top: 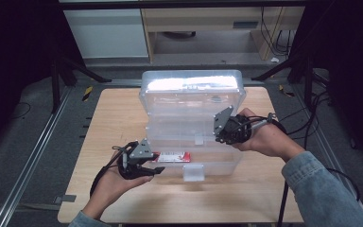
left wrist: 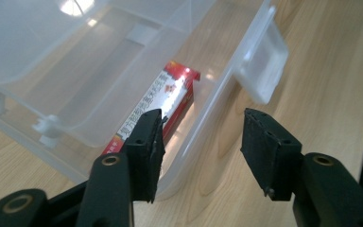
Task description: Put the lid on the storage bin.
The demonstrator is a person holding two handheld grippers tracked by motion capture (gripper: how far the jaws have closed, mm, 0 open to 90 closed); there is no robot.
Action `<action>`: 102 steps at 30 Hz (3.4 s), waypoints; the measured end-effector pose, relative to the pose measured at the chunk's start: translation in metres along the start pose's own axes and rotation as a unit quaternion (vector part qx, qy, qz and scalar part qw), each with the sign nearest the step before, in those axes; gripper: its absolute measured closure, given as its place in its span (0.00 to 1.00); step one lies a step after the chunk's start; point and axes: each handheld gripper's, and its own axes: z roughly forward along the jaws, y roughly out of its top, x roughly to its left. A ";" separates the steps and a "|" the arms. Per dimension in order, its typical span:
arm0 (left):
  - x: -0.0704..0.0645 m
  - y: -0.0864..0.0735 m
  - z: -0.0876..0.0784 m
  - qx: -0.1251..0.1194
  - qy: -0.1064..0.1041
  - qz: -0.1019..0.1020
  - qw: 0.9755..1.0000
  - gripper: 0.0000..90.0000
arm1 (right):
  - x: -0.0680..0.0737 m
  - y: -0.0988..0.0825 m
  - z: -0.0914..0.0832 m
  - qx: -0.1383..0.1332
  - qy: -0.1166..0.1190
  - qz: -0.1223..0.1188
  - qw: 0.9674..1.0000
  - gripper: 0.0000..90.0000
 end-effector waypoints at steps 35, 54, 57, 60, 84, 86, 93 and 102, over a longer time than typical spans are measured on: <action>0.097 0.042 -0.048 -0.113 0.111 -0.120 0.980 0.55 | 0.005 -0.009 0.002 -0.026 -0.003 0.022 0.999 0.95; 0.108 0.051 -0.035 -0.120 0.113 -0.150 0.975 0.61 | 0.014 -0.021 0.008 -0.041 -0.001 0.054 0.998 0.80; 0.106 0.052 -0.036 -0.118 0.117 -0.148 0.975 0.62 | 0.012 -0.027 0.005 -0.062 -0.014 0.085 0.994 0.71; 0.105 0.051 -0.036 -0.118 0.116 -0.148 0.975 0.62 | 0.012 -0.038 -0.003 -0.091 -0.029 0.127 0.987 0.60; 0.091 0.037 -0.033 -0.112 0.115 -0.145 0.976 0.63 | 0.005 -0.086 -0.025 -0.155 -0.096 0.299 0.937 0.60; 0.090 0.037 -0.033 -0.110 0.117 -0.142 0.977 0.63 | 0.004 -0.088 -0.026 -0.157 -0.099 0.307 0.933 0.63; 0.084 0.033 -0.032 -0.104 0.122 -0.134 0.978 0.62 | 0.004 -0.095 -0.029 -0.171 -0.112 0.324 0.924 0.68; 0.077 0.022 -0.029 -0.102 0.113 -0.138 0.979 0.59 | 0.006 -0.101 -0.033 -0.183 -0.121 0.340 0.915 0.68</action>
